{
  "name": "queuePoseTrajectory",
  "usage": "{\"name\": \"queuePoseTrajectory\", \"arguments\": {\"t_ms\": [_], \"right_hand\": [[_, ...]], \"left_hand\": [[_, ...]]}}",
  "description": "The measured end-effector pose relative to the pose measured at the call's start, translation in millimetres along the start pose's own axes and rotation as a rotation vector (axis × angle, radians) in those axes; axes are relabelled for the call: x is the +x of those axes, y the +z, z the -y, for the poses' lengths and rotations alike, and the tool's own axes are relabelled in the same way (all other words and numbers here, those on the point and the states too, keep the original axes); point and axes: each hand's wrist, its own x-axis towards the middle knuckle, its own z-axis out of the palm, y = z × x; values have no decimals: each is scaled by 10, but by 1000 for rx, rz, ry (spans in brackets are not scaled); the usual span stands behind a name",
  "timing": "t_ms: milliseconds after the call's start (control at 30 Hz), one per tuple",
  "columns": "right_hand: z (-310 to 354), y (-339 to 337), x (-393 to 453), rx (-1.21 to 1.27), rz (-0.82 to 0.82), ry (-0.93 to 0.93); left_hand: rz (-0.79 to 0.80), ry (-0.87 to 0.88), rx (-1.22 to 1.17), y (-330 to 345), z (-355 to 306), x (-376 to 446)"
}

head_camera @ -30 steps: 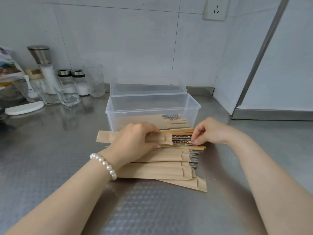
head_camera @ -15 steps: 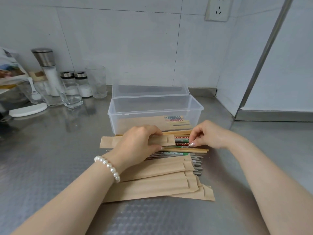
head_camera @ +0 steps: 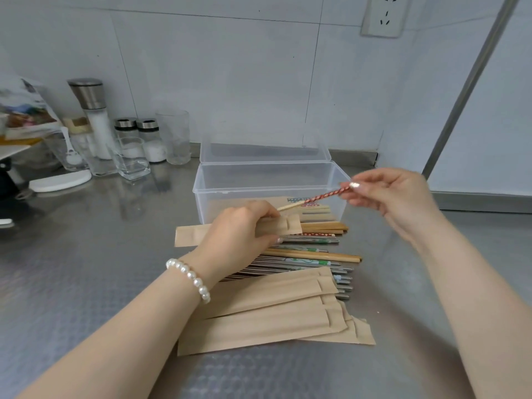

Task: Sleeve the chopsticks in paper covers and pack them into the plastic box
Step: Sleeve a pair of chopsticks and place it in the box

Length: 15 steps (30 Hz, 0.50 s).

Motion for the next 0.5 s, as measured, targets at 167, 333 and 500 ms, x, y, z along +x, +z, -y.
{"name": "queuePoseTrajectory", "arguments": {"t_ms": [167, 333, 500], "right_hand": [[39, -198, 82, 455, -402, -29], [-46, -360, 120, 410, -525, 3], [-75, -423, 132, 318, -593, -24]], "left_hand": [[-27, -22, -8, -13, 17, 14], [-67, -54, -16, -46, 21, 27], [-70, -66, -23, -59, 30, 29]]}}
